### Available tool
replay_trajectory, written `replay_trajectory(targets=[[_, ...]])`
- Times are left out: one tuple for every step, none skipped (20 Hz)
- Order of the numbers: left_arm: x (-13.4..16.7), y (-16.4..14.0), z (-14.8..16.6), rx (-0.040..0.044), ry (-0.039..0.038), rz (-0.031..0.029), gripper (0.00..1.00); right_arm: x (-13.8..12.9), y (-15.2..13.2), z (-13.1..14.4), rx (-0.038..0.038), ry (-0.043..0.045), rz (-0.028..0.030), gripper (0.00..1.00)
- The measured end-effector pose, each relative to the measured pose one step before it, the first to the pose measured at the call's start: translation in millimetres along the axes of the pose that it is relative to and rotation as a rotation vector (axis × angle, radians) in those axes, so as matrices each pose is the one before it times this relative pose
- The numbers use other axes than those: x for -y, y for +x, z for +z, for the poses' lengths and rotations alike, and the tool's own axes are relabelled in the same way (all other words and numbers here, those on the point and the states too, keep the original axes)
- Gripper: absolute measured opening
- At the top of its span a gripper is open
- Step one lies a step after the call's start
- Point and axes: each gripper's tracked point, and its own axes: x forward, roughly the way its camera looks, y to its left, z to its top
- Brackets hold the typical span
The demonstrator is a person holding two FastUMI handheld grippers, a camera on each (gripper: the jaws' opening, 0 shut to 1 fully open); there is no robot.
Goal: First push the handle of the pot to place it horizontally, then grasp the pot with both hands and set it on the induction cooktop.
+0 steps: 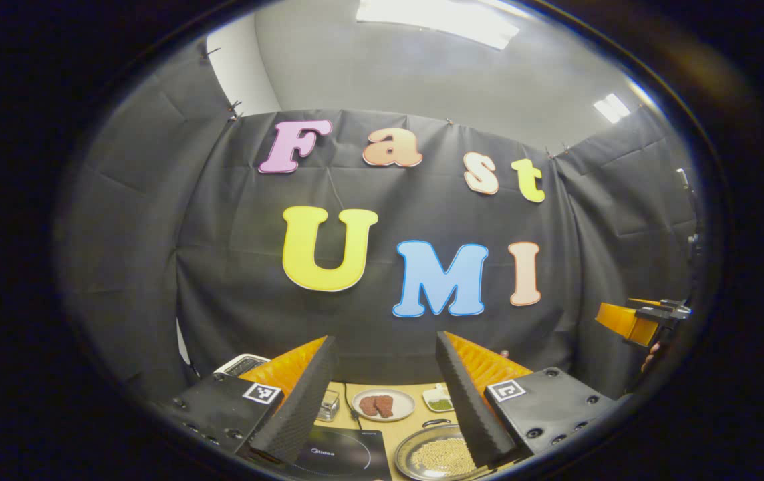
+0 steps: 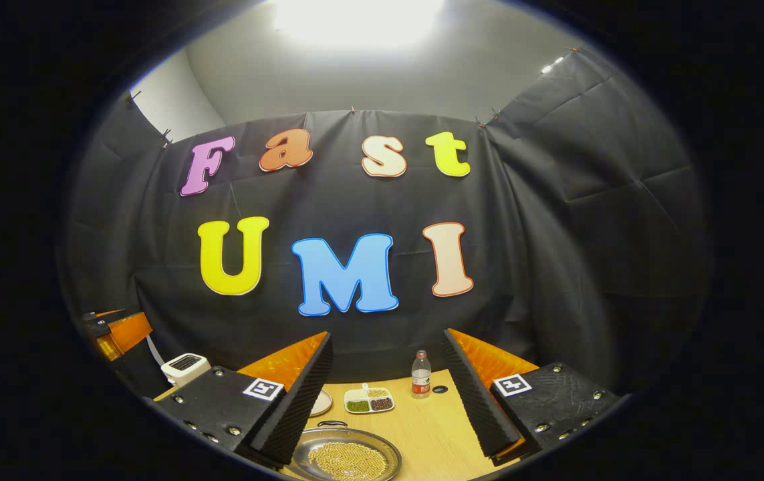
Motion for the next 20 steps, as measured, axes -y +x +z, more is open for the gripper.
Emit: replay_trajectory(targets=[[1.13,0.5,0.0,-0.00065,-0.00072,-0.00064,0.96,0.83,1.15,-0.79,-0.00297,-0.00083,0.00081,0.98],[0.37,-1.22,-1.93,-0.004,0.0,-0.00026,0.96,0.53,0.48,-3.15,-0.00545,-0.00053,0.00076,0.98],[1.66,-0.11,-1.6,-0.0043,0.00013,-0.00249,0.96,0.22,1.46,-1.84,-0.00842,0.00043,0.00222,0.98],[0.68,-0.23,-1.67,-0.00302,0.00113,-0.00125,0.96,-0.6,0.37,-3.51,-0.01038,0.00131,0.00345,0.98],[-0.07,1.02,-0.22,-0.00071,0.00142,-0.00006,0.96,-1.48,0.32,-3.23,-0.00847,0.00096,0.0037,0.99],[0.5,-0.57,-0.8,-0.00146,0.00021,-0.00066,0.96,-0.89,-0.48,-3.61,-0.01,0.00089,0.00306,0.99],[-0.22,-0.37,-1.69,-0.00435,-0.00016,0.00032,0.96,-2.06,0.38,-3.55,-0.01141,-0.00123,0.00458,0.99],[-0.77,0.95,-3.97,-0.00558,-0.00066,-0.0002,0.96,-2.69,0.1,-6.46,-0.01485,-0.00479,0.0056,1.0],[-0.36,0.96,-3.05,-0.00663,-0.00074,0.00038,0.96,-2.48,0.69,-5.89,-0.01591,-0.00487,0.00718,0.98],[0.35,1.65,-3.32,-0.00906,-0.00034,-0.00235,0.96,-3.01,0.61,-6.18,-0.01773,-0.00394,0.00869,0.99],[-0.77,0.16,-2.68,-0.00837,0.0014,0.00219,0.96,-3.77,2.04,-6.89,-0.0206,-0.00361,0.00698,1.0],[-2.59,1.72,-4.63,-0.00721,0.00082,0.00547,0.96,-2.83,0.01,-9.29,-0.02162,-0.00382,0.00705,0.99],[-1.85,-0.03,-3.14,-0.005,-0.00083,0.00459,0.96,-5.09,1.27,-6.93,-0.02238,-0.00328,0.01065,0.98],[-3.0,-0.01,-5.35,-0.00563,-0.0022,0.00664,0.96,-3.79,0.92,-9.28,-0.02617,-0.00441,0.00639,0.94],[-2.49,0.51,-4.71,-0.00916,-0.00263,0.00577,0.96,-4.56,-0.25,-8.09,-0.02827,-0.00344,0.01104,0.84],[-2.11,-0.1,-4.56,-0.01062,-0.00261,0.00422,0.99,-6.53,2.99,-9.28,-0.02497,-0.00178,0.01678,0.77],[-2.62,0.4,-3.12,-0.00752,-0.00259,0.00355,0.96,-4.88,0.08,-7.24,-0.02274,-0.00413,0.00933,0.73],[-1.81,-0.29,-1.91,-0.0048,-0.00123,0.00479,0.96,-3.67,2.66,-9.27,-0.02312,-0.00711,0.00525,0.5],[-2.03,0.37,-0.41,-0.00185,0.00005,0.00263,0.96,-2.23,2.43,-8.82,-0.03075,-0.00946,-0.00145,0.48],[-1.79,-1.08,-0.45,-0.0002,0.00207,0.00353,0.96,-4.8,3.32,-10.33,-0.03445,-0.00532,0.0066,0.33]])
